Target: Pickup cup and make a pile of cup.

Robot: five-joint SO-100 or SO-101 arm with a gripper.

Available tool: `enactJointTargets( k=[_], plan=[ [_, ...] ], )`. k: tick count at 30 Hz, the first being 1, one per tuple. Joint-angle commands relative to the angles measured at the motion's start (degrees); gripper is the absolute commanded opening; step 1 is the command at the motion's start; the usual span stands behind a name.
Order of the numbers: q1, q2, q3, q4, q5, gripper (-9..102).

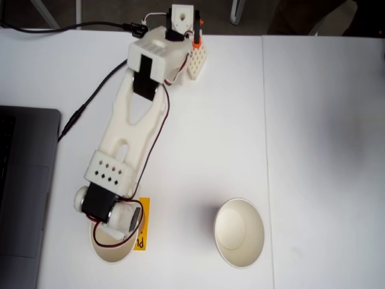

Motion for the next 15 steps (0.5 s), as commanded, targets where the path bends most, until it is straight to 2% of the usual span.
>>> enactJointTargets(
  k=[1, 15],
  plan=[
    [0.6, 12.0, -3.3, -0.2, 0.1, -7],
    [-0.4, 28.6, -3.3, 0.0, 0.2, -7]
  ],
)
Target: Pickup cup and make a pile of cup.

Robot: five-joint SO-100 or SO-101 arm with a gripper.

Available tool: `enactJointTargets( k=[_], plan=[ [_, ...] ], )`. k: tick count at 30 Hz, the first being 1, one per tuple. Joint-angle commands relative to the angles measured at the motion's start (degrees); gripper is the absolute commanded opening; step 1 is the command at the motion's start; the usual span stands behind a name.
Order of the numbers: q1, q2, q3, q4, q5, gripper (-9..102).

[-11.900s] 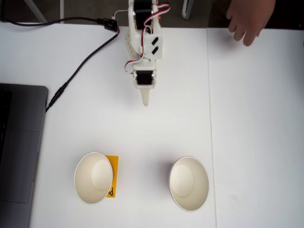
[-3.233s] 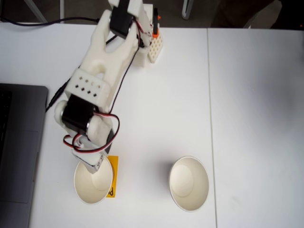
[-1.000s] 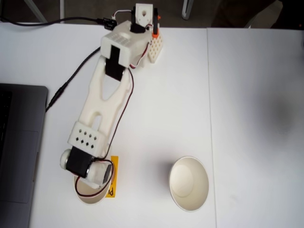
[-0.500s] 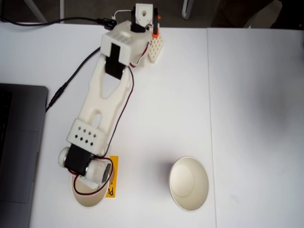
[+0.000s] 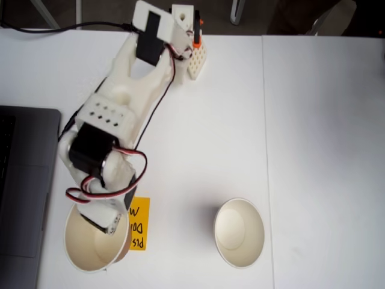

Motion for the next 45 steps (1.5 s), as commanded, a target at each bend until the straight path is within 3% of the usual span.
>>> enactJointTargets(
  k=[1, 22, 37, 45],
  plan=[
    [-0.4, 10.5, -3.3, 0.0, 0.2, -7],
    [-18.0, 30.8, -3.3, -0.2, 0.3, -7],
    [-34.0, 32.3, -3.3, 0.3, 0.3, -7],
    [-37.4, 30.2, -3.3, -0.2, 0.4, -7]
  ],
)
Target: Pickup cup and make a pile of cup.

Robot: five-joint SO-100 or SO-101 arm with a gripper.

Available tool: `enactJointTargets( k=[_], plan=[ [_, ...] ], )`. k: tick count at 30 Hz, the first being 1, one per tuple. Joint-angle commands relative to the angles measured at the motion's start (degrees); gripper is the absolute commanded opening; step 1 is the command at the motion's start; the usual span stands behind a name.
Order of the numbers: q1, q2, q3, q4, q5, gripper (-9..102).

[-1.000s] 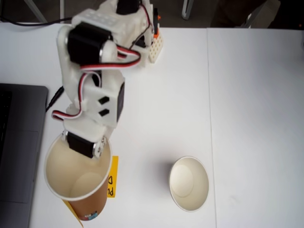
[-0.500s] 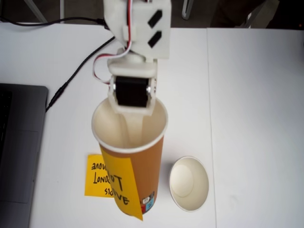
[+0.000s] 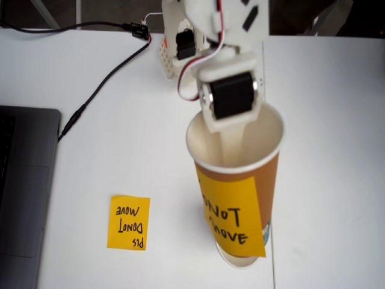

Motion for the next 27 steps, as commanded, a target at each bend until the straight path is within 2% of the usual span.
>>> enactJointTargets(
  k=[1, 27],
  plan=[
    [-1.3, -0.2, -3.3, -0.9, 0.4, -7],
    [-3.4, -11.2, -3.5, -0.2, 0.4, -7]
  ],
)
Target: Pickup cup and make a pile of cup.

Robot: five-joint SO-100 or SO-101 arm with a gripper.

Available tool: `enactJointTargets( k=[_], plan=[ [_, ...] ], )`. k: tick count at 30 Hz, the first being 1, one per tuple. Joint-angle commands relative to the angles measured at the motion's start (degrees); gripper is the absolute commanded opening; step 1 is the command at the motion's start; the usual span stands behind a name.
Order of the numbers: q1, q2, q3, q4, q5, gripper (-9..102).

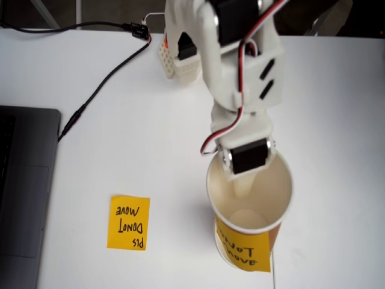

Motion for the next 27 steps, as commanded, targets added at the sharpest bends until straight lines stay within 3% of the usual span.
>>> enactJointTargets(
  k=[1, 27],
  plan=[
    [-2.0, -0.1, -3.5, -0.1, 0.4, -7],
    [-3.6, -6.9, -3.3, 1.9, 0.3, -7]
  ],
)
